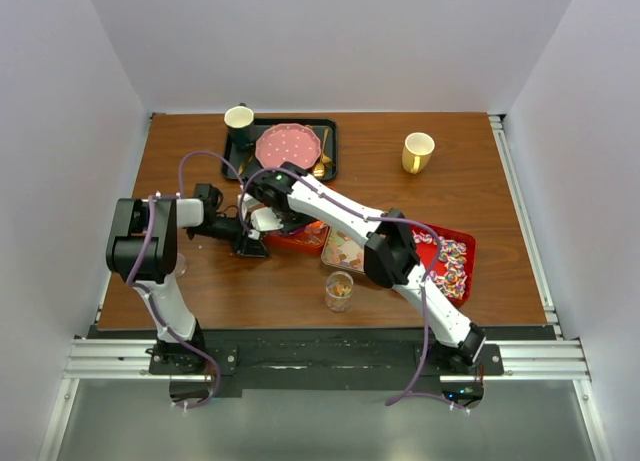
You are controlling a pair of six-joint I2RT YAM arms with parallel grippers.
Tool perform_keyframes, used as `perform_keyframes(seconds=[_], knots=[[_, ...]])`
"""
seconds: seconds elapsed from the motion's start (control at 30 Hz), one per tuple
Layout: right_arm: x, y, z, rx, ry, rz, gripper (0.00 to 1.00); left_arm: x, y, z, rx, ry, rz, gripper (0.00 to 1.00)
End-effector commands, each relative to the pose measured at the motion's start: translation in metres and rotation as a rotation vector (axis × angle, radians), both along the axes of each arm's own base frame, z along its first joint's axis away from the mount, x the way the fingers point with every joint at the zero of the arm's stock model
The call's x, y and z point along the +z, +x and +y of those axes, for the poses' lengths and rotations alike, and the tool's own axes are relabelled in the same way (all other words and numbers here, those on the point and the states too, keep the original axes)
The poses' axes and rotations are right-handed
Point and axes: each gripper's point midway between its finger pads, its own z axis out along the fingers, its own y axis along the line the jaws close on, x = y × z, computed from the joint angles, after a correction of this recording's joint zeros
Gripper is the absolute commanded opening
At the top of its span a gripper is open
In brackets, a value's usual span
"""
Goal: Pack the candies
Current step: Scoop the fake candies from the storage box.
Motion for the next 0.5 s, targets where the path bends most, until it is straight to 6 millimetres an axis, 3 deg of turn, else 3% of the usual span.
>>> perform_keyframes(seconds=[0.0, 0.27, 0.47], knots=[[-0.028, -0.047, 0.029, -0.106, 0.183, 0.199, 0.0, 0.001, 0.005, -0.012, -0.077, -0.041, -0.097, 0.2], [-0.041, -0.06, 0.046, -0.157, 0.307, 0.302, 0.0, 0.005, 0.005, -0.011, -0.089, -0.054, -0.09, 0.19], [-0.042, -0.052, 0.057, -0.233, 0.457, 0.346, 0.0, 0.004, 0.007, -0.008, -0.077, -0.051, -0.081, 0.19]])
